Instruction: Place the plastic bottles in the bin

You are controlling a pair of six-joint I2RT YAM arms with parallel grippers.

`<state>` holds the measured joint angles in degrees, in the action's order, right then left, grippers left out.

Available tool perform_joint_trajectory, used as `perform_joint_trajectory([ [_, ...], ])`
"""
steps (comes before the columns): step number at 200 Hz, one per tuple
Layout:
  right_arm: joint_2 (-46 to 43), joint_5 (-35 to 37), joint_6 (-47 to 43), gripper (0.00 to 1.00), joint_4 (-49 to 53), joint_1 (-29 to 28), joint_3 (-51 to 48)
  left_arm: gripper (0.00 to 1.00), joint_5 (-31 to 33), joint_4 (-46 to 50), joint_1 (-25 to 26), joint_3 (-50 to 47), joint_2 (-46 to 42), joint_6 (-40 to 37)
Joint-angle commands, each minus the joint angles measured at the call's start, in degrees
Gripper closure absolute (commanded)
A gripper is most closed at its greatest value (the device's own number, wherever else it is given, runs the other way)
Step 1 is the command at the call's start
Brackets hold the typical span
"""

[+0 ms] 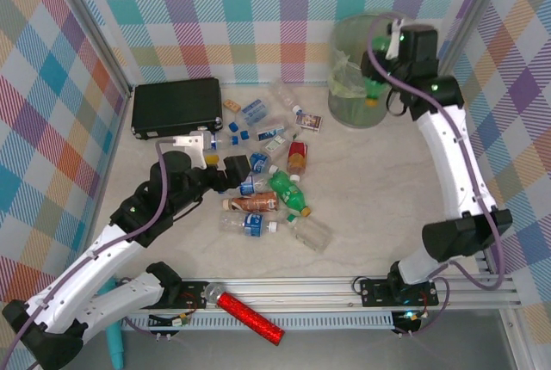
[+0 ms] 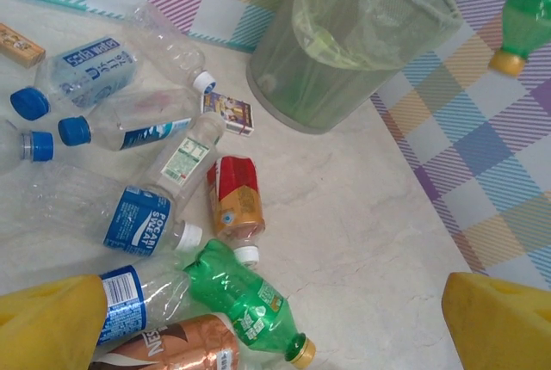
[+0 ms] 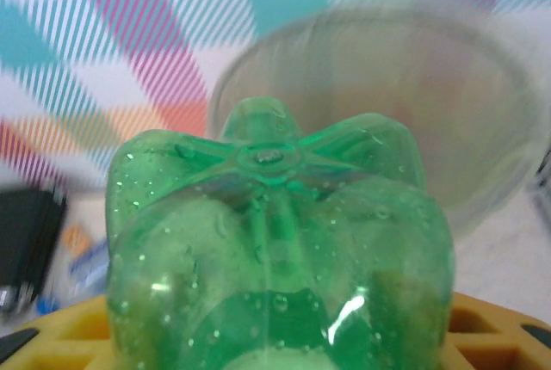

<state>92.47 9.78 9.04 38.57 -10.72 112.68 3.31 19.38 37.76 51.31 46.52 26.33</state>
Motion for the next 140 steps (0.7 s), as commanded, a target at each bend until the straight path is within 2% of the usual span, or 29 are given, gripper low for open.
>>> perform_joint_trajectory([
  [1, 7.42, 0.81, 2.48, 0.49, -4.37, 2.31, 7.52, 0.00, 1.49, 2.81, 0.55, 2.63, -1.55, -0.22],
  [47, 24.41, 4.91, 1.33, 0.48, -6.04, 4.30, 27.89, 0.00, 3.73, 5.38, 0.60, 2.06, -5.18, -0.22],
  [79, 29.25, 7.73, -3.80, 0.48, -10.89, 4.54, 30.61, 0.01, 4.91, 7.61, 0.56, 2.47, -6.24, -0.57],
  [98, 29.97, 8.52, -4.50, 0.41, -9.92, 4.66, 30.50, 0.01, 5.77, 8.82, 0.56, 2.32, -6.83, -1.21],
  [103, 29.97, 8.71, -4.38, 0.36, -9.28, 4.66, 30.45, 0.00, 6.15, 8.90, 0.56, 2.20, -6.99, -1.30],
  [109, 29.77, 9.38, -3.81, 0.25, -8.66, 4.66, 30.40, 0.00, 6.56, 8.86, 0.55, 1.85, -7.12, -1.45],
  [140, 27.13, 6.97, -2.53, 0.18, -7.15, 4.70, 28.51, 0.01, 6.58, 7.37, 0.57, 0.47, -6.77, -1.22],
])
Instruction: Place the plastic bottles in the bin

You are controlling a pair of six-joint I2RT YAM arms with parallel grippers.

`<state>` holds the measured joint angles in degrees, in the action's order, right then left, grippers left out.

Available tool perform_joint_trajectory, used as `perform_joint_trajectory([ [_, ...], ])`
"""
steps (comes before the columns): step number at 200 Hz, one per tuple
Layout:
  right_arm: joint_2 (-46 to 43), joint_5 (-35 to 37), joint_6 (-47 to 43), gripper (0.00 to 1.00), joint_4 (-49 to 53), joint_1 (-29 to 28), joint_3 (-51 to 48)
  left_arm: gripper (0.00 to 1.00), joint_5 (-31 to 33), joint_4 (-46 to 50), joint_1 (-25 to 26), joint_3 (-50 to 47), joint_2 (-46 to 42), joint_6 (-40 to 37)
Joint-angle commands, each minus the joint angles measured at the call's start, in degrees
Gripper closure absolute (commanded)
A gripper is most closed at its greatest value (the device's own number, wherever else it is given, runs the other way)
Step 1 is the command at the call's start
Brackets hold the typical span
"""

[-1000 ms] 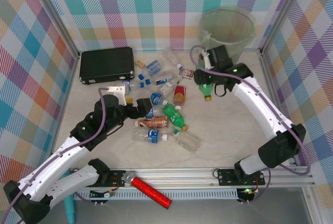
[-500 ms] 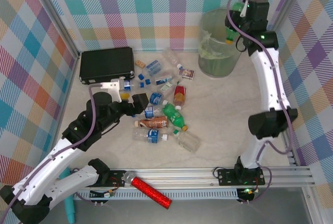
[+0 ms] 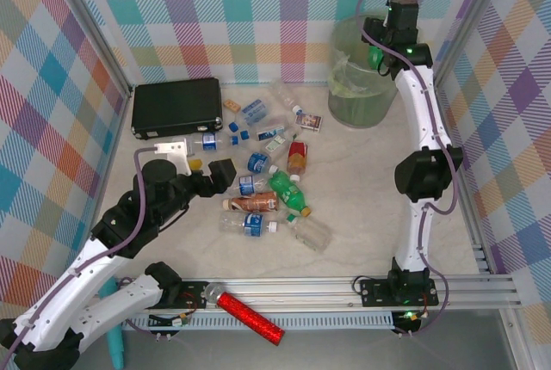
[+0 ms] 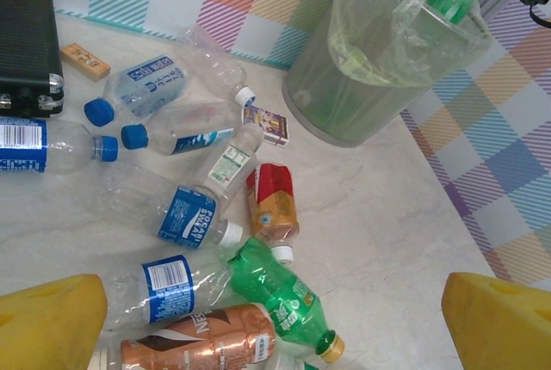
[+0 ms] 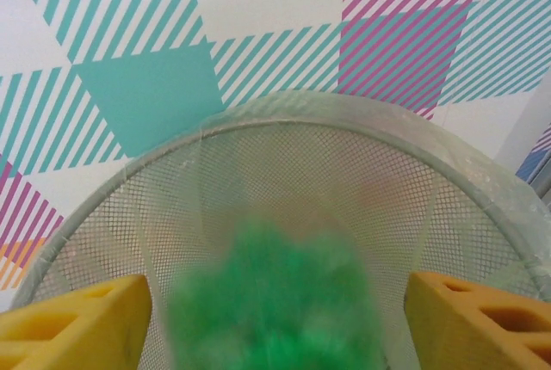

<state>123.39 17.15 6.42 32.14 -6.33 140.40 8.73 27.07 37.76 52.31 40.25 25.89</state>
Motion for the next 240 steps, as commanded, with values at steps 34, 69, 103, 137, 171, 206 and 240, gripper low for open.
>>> perform_joint_trajectory([
  [34, -7.52, -1.87, 2.27, 0.11, 3.83, -0.04, -0.03, 0.00, -0.50, -2.68, 0.56, -2.68, 0.40, 0.73],
  [69, -16.48, -5.21, 4.97, 0.01, 7.81, -2.16, -8.31, 0.00, -2.30, -4.33, 0.56, -5.64, 0.77, 1.21],
  [103, -31.67, -4.61, 5.10, 0.01, 2.62, -8.76, -30.19, 0.00, -4.42, -5.14, 0.58, -8.30, 0.88, 1.31],
  [137, -44.25, -4.53, 7.90, 0.01, 1.04, -16.06, -50.49, 0.01, -5.30, -6.45, 0.49, -12.24, -1.12, 2.18],
  [171, -50.92, -4.24, 9.13, 0.01, 5.67, -24.01, -62.68, 0.00, -4.77, -5.94, 0.52, -14.82, -3.74, 2.61],
  [206, -53.93, -6.31, 8.52, 0.01, 12.49, -31.41, -69.86, 0.01, -2.29, -2.87, 0.56, -14.26, -6.62, 1.04],
  [240, -54.01, -5.73, 11.73, 0.01, 13.87, -38.66, -77.31, 0.00, -2.37, -1.27, 0.56, -14.84, -8.28, 2.27],
])
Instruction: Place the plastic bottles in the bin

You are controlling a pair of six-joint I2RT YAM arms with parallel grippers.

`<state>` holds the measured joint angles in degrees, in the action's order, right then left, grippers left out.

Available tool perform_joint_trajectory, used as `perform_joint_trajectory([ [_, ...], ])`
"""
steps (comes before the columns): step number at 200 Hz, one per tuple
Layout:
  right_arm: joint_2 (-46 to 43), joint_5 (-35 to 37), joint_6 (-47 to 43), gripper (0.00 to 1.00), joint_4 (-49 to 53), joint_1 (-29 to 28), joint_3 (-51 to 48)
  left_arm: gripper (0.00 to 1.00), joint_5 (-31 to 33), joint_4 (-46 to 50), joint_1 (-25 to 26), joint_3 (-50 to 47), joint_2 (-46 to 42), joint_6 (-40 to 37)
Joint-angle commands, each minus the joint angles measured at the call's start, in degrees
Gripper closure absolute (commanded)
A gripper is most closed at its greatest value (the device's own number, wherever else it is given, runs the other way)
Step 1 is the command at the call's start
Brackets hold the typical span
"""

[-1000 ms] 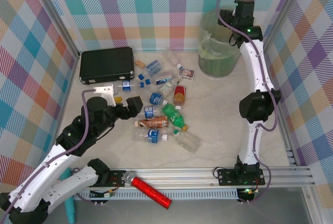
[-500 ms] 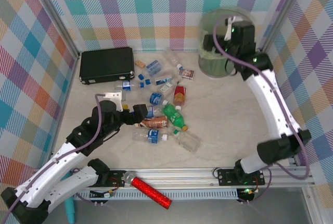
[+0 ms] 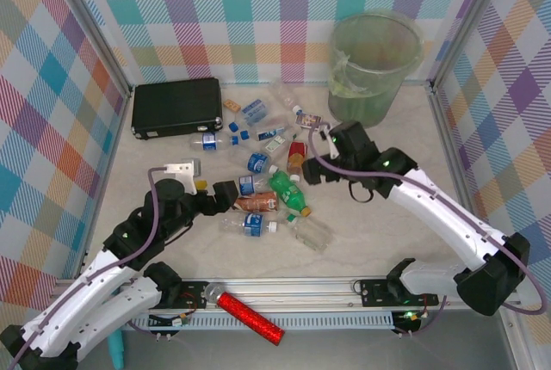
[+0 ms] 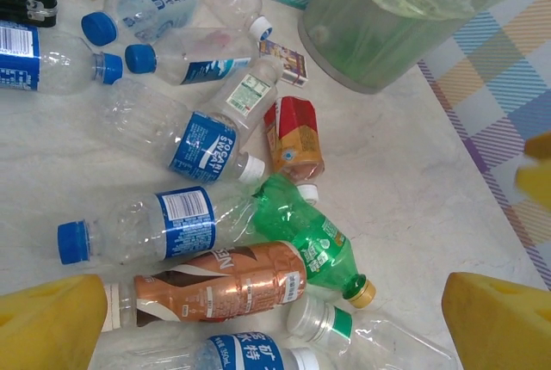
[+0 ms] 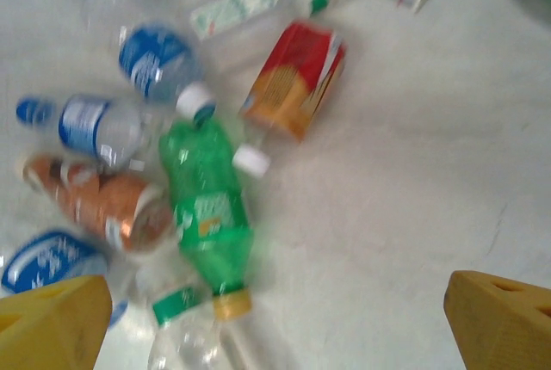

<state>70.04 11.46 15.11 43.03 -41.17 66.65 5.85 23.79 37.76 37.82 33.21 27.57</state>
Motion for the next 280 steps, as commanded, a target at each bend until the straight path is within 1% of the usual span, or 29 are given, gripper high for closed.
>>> perform_joint_trajectory([
  [1, -0.63, 0.00, 3.14, 0.01, 3.05, -3.96, -3.78, 0.00, 0.37, 1.98, 0.56, -0.45, -1.27, 0.74],
  [24, 1.17, -0.63, 4.88, 0.01, 3.73, -7.81, -6.08, 0.00, -2.67, 1.95, 0.57, -2.43, -2.12, 3.16],
  [48, 4.01, -4.27, 5.18, 0.01, 4.16, -11.01, -7.05, 0.00, -3.64, 4.22, 0.56, -3.73, -3.51, 5.51],
  [61, 5.80, -6.42, 4.98, 0.01, 4.60, -12.27, -7.32, 0.00, -5.04, 4.36, 0.55, -5.19, -4.38, 6.74],
  [78, 8.04, -7.17, 5.02, 0.01, 5.32, -13.65, -7.34, 0.00, -6.50, 4.89, 0.56, -6.54, -5.32, 7.82],
  [95, 9.60, -7.66, 4.95, 0.01, 5.76, -14.84, -7.57, 0.00, -6.62, 6.06, 0.56, -7.05, -6.13, 8.46],
  [115, 11.02, -9.61, 4.93, 0.01, 5.67, -15.13, -8.15, 0.00, -6.46, 7.09, 0.54, -7.24, -7.09, 8.40],
  [168, 16.36, -10.89, 3.70, 0.01, 7.24, -15.41, -6.61, 0.00, -6.99, 7.04, 0.57, -6.86, -6.06, 8.52],
  [251, 22.87, -8.09, 1.78, 0.00, 8.31, -16.40, -6.86, 0.00, -6.92, 6.87, 0.56, -6.98, -6.10, 8.11],
  [280, 23.60, -8.10, 1.46, 0.04, 7.97, -16.49, -7.48, 0.00, -6.76, 6.57, 0.56, -7.06, -6.03, 8.08],
])
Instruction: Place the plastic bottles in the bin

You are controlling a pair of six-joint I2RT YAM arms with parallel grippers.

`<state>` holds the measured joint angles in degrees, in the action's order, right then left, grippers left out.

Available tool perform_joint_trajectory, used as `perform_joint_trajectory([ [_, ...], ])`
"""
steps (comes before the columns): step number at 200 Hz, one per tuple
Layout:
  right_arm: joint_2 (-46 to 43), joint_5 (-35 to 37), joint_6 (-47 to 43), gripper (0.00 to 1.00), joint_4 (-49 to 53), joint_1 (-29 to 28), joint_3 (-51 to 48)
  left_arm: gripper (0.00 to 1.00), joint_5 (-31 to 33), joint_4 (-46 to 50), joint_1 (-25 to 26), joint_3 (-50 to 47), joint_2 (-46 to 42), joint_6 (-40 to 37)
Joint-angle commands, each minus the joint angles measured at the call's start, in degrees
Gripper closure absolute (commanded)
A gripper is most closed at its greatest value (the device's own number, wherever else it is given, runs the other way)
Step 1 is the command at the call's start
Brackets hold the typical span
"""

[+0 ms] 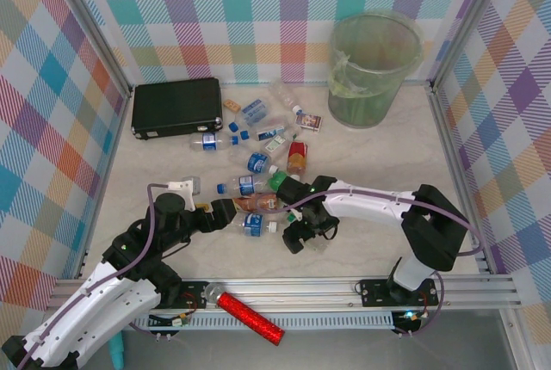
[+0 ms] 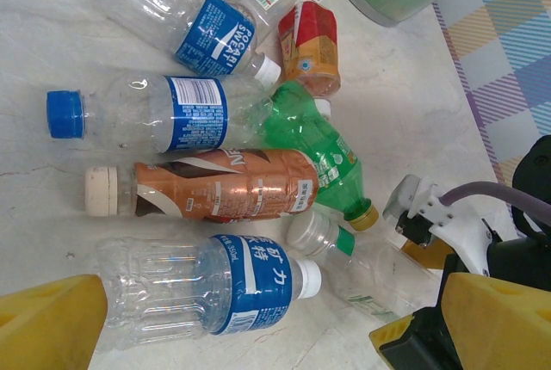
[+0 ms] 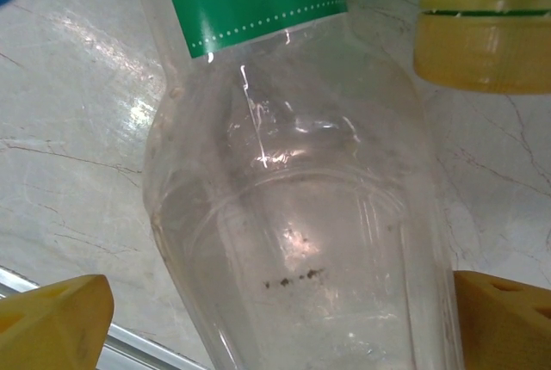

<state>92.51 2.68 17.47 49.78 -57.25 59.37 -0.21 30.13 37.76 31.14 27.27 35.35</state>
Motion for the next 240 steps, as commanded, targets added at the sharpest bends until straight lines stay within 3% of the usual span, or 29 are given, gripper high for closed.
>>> perform_joint_trajectory([
  [1, 1.11, 0.72, -0.93, 0.04, 1.25, -0.40, -0.26, 0.00, -0.69, 0.26, 0.56, -0.37, -0.05, 0.31],
  [55, 2.33, 2.70, -1.73, 0.12, -0.11, -0.41, -1.52, 0.00, -0.87, -0.42, 0.58, -0.90, 0.17, 0.53],
  [85, 3.28, 3.54, -2.37, 0.28, -0.22, -0.41, -1.44, 0.00, -0.68, -0.46, 0.53, -0.90, 0.19, 0.43],
  [105, 2.54, 4.15, -2.33, 0.32, -0.07, -0.42, -1.62, 0.00, -0.58, -0.56, 0.60, -0.73, 0.50, 0.19],
  [188, -14.02, 9.54, -2.98, 0.38, -1.22, -0.46, -4.40, 0.00, 0.03, -1.54, 0.54, 0.33, 2.30, -0.80],
  [221, -21.80, 15.46, -2.68, 0.40, -2.00, -0.43, -4.02, 0.00, 0.24, -3.04, 0.52, 0.72, 3.37, -0.66],
  [240, -25.30, 19.20, -2.74, 0.46, -3.68, -0.09, -2.73, 0.00, 0.12, -4.41, 0.56, 1.69, 4.73, -0.63],
])
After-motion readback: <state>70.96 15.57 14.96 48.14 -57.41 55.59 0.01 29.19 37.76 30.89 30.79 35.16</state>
